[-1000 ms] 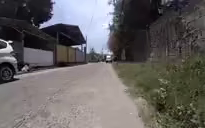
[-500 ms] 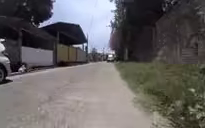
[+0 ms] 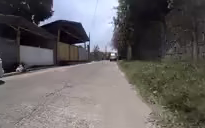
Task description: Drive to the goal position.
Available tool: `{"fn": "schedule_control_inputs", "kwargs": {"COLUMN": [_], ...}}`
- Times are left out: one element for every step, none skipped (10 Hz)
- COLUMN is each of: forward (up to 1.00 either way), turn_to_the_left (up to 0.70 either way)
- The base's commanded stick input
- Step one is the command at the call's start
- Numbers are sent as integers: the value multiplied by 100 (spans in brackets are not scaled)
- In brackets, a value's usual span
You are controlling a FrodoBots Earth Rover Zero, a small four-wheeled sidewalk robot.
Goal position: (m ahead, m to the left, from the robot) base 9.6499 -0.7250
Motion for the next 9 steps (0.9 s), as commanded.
{"fn": "schedule_control_inputs", "kwargs": {"forward": [100,100,100,100,100,100,100,100,100], "turn_to_the_left": [0,-9,-32,-40,-40,-25,1,1,0]}}
